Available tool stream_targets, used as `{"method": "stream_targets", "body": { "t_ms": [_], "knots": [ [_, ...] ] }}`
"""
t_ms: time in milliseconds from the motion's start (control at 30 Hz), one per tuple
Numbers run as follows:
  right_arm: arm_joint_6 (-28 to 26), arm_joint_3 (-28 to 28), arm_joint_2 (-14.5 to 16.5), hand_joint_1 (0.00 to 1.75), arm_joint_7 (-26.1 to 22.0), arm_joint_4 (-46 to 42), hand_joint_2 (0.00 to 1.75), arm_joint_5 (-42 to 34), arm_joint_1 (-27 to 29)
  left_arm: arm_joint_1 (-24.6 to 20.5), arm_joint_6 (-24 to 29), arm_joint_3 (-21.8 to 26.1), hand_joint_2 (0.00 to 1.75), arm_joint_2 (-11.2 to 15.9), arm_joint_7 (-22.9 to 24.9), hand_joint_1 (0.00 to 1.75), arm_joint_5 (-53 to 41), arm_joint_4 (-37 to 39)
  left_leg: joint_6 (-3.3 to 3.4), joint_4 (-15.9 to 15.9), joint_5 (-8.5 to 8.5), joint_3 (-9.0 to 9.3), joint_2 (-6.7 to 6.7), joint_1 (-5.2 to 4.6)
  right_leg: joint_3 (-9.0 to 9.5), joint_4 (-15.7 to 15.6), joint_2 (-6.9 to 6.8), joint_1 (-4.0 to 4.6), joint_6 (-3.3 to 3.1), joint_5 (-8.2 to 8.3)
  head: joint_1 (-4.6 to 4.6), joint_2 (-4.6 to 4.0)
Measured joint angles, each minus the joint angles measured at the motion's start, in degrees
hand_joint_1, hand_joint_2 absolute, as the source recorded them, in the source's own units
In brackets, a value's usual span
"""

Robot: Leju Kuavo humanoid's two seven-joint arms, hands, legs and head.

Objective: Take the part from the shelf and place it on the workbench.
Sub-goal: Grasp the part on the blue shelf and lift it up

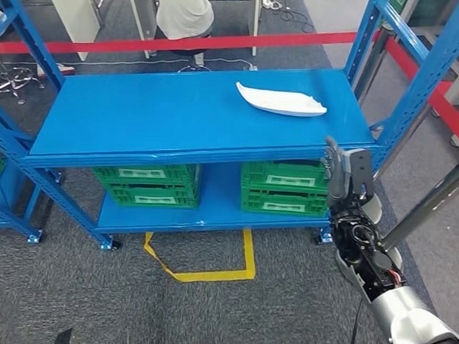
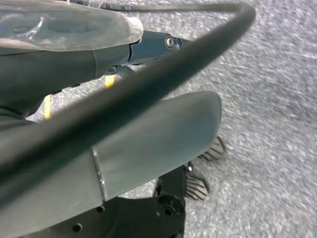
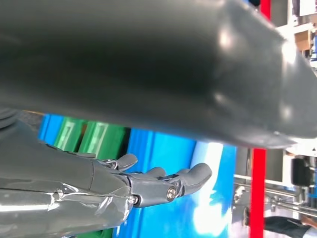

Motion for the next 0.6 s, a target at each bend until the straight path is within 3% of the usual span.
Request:
{"method": "stream_targets", "body": {
  "t_ms": [33, 100, 200, 367, 600],
  "knots": [
    [0.0, 0.0, 0.0, 0.0, 0.1, -0.1, 0.0, 0.0, 0.1, -0.1, 0.0, -0.1, 0.0, 0.1, 0.0, 0.0, 0.0, 0.0, -0.28, 0.4, -0.28, -0.14, -0.01, -0.06, 0.53, -1.1, 0.03, 0.02, -0.21, -0.02, 0.02, 0.0],
    [-0.1, -0.1, -0.1, 0.0, 0.2, -0.5, 0.0, 0.1, 0.4, -0.2, 0.0, -0.4, 0.0, 0.2, 0.0, 0.0, 0.1, 0.0, -0.11, 0.7, -0.32, -0.41, -0.06, -0.14, 0.69, -1.4, 0.23, 0.17, -0.74, -0.32, -0.43, 0.0],
    [-0.2, -0.3, -0.3, 0.0, 0.3, -0.9, 0.0, 0.1, 0.7, -0.2, 0.0, -0.5, 0.0, 0.3, 0.0, 0.0, 0.1, 0.0, 0.41, 0.3, -0.19, -0.23, -0.03, -0.14, 0.65, -1.5, 0.51, 0.25, -0.88, -0.38, -1.11, 0.0],
    [-0.1, -0.3, -0.4, 0.0, 0.3, -1.4, 0.0, 0.3, 0.8, -0.3, 0.0, -0.6, 0.0, 0.4, 0.0, 0.0, 0.2, 0.0, 0.39, -0.4, -0.19, 0.19, 0.03, -0.05, 0.7, -1.5, 0.67, 0.41, -1.42, -0.59, -2.25, 0.0],
    [0.3, -0.3, -0.4, 0.0, 0.3, -1.7, 0.0, 0.6, 0.7, -0.3, 0.0, -0.7, 0.0, 0.3, 0.0, 0.0, 0.3, 0.0, -0.92, -0.6, -0.12, 0.19, 0.02, 0.18, 0.73, -1.5, 0.59, 0.67, -1.93, -0.57, -2.45, 0.0]
  ]
}}
